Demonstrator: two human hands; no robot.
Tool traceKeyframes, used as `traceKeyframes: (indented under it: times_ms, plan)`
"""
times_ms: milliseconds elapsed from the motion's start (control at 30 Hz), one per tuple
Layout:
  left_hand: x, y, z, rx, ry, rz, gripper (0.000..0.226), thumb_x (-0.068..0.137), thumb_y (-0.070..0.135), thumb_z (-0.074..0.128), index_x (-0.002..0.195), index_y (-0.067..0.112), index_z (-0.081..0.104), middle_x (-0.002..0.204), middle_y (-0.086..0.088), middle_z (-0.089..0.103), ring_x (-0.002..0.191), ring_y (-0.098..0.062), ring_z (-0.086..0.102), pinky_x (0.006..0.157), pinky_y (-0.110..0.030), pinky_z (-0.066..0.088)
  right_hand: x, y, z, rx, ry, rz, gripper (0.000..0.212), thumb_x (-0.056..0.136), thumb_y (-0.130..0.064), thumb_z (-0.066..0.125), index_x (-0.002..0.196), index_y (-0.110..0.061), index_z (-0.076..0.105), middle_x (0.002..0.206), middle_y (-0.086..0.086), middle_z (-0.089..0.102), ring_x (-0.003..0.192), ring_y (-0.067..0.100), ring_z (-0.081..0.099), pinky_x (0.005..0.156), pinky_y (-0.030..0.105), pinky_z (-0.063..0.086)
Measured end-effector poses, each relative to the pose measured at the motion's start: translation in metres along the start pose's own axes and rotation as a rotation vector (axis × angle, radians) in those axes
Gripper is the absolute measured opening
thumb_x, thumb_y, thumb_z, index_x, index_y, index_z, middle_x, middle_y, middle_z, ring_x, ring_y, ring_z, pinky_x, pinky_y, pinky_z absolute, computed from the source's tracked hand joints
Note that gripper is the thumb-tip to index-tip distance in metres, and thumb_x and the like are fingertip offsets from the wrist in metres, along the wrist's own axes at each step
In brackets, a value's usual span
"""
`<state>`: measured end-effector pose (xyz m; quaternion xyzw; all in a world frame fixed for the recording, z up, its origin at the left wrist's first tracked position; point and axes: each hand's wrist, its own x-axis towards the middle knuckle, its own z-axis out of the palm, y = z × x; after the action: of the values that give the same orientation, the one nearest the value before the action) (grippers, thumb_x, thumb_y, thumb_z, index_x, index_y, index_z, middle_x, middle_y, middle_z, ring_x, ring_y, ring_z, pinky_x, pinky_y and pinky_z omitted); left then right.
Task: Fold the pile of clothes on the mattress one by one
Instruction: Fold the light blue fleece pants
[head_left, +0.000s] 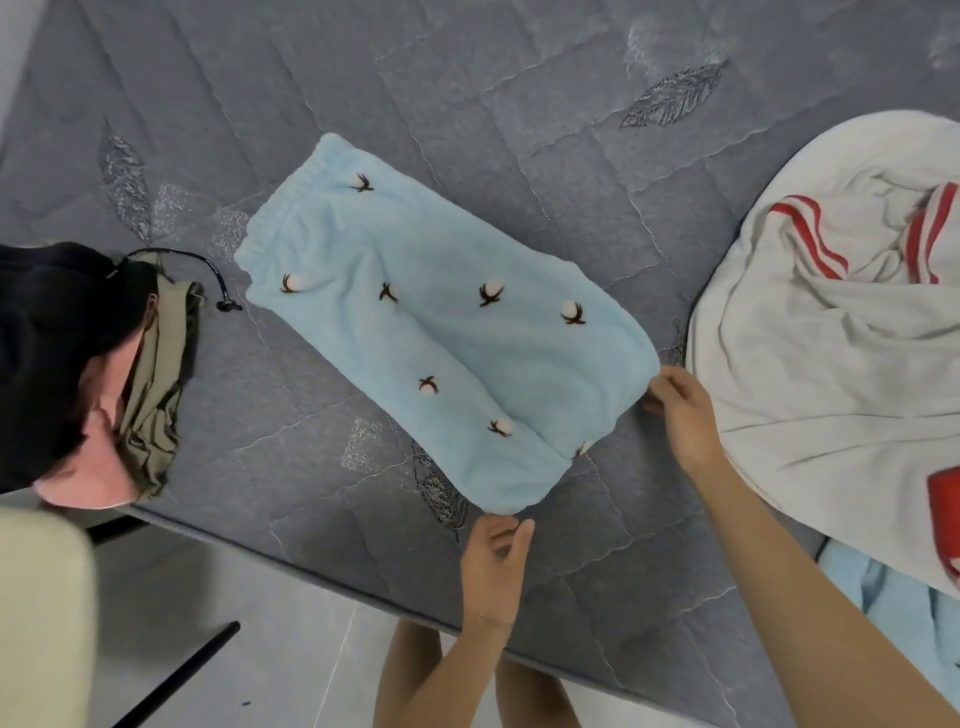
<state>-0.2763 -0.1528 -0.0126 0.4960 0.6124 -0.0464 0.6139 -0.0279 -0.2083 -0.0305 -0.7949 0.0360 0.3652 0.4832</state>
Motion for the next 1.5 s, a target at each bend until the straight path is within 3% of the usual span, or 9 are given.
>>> traceKeyframes:
  times_ms: [233, 433, 567, 733, 833, 1000, 1133, 1333, 1500]
  plan:
    - [0.016, 0.017, 0.013, -0.168, 0.118, -0.045, 0.005, 0.088, 0.006, 0.065, 0.092, 0.006, 0.069, 0.09, -0.005, 0.071, 0.088, -0.014, 0.066, 0.083, -0.024, 0.053, -0.003, 0.003, 0.005, -0.116, 0.09, -0.116, 0.025, 0.092, -0.021, 0.06, 0.078, 0.0, 0.059, 0.073, 0.008, 0.054, 0.068, 0.012, 0.046, 0.069, 0.029, 0.039]
    - [0.005, 0.011, -0.004, -0.038, 0.108, 0.123, 0.017, 0.089, 0.007, 0.065, 0.077, 0.019, 0.065, 0.073, 0.01, 0.07, 0.075, -0.001, 0.067, 0.069, -0.005, 0.047, 0.002, -0.014, 0.011, -0.075, 0.164, -0.15, 0.02, 0.092, -0.015, 0.06, 0.074, -0.004, 0.057, 0.069, 0.004, 0.052, 0.063, 0.009, 0.042, 0.056, 0.012, 0.036]
    - [0.001, 0.012, -0.01, 0.043, 0.071, 0.224, 0.017, 0.091, 0.009, 0.063, 0.081, 0.023, 0.066, 0.075, 0.016, 0.071, 0.076, 0.002, 0.065, 0.069, -0.006, 0.047, 0.007, -0.017, 0.006, 0.012, 0.187, -0.116, 0.023, 0.095, -0.012, 0.054, 0.081, 0.005, 0.056, 0.073, 0.011, 0.049, 0.069, 0.019, 0.043, 0.067, 0.028, 0.038]
    - [0.017, 0.009, -0.031, 0.286, 0.026, 0.424, 0.01, 0.094, 0.012, 0.058, 0.09, 0.018, 0.066, 0.076, 0.019, 0.064, 0.07, 0.003, 0.058, 0.064, -0.009, 0.044, 0.02, -0.041, -0.011, 0.022, 0.226, -0.21, 0.022, 0.092, -0.004, 0.046, 0.076, -0.011, 0.06, 0.067, 0.003, 0.057, 0.064, 0.017, 0.049, 0.062, 0.03, 0.041]
    - [0.024, 0.009, -0.025, 0.287, -0.011, 0.344, 0.02, 0.096, 0.009, 0.053, 0.078, 0.015, 0.059, 0.06, 0.017, 0.053, 0.056, 0.002, 0.041, 0.06, -0.012, 0.035, 0.021, -0.043, -0.01, 0.021, 0.156, -0.192, 0.029, 0.095, -0.001, 0.041, 0.082, -0.018, 0.061, 0.075, 0.002, 0.061, 0.069, 0.015, 0.055, 0.066, 0.028, 0.051]
    - [0.007, 0.011, 0.008, 0.014, -0.046, 0.13, 0.015, 0.089, 0.009, 0.063, 0.095, 0.021, 0.056, 0.091, 0.003, 0.064, 0.078, -0.001, 0.061, 0.076, -0.019, 0.048, 0.022, -0.038, -0.005, 0.056, 0.03, -0.067, 0.022, 0.094, -0.006, 0.042, 0.085, -0.02, 0.057, 0.082, -0.002, 0.059, 0.081, 0.018, 0.056, 0.079, 0.038, 0.05]
    - [0.011, 0.028, 0.021, -0.195, 0.171, -0.031, 0.023, 0.086, 0.03, 0.07, 0.088, 0.012, 0.055, 0.081, -0.006, 0.062, 0.069, -0.018, 0.065, 0.072, -0.039, 0.054, 0.02, -0.035, -0.005, -0.162, 0.015, -0.172, 0.019, 0.089, -0.039, 0.063, 0.089, -0.023, 0.055, 0.083, -0.013, 0.055, 0.071, 0.0, 0.051, 0.066, 0.013, 0.044]
    - [0.016, 0.02, 0.016, -0.008, 0.143, 0.053, 0.013, 0.092, 0.013, 0.061, 0.08, 0.017, 0.062, 0.077, 0.0, 0.07, 0.061, -0.008, 0.068, 0.069, -0.035, 0.056, 0.034, -0.064, -0.01, -0.145, 0.229, -0.399, 0.016, 0.094, -0.012, 0.054, 0.078, -0.008, 0.054, 0.065, -0.008, 0.045, 0.056, -0.004, 0.04, 0.056, 0.01, 0.033]
    - [0.033, 0.018, 0.02, -0.067, 0.052, -0.098, 0.021, 0.098, 0.004, 0.047, 0.083, 0.014, 0.058, 0.08, 0.003, 0.067, 0.059, -0.015, 0.068, 0.067, -0.034, 0.055, 0.038, -0.059, -0.004, -0.209, 0.225, -0.276, 0.022, 0.097, -0.005, 0.043, 0.1, -0.001, 0.064, 0.088, 0.002, 0.058, 0.078, 0.008, 0.048, 0.066, 0.014, 0.033]
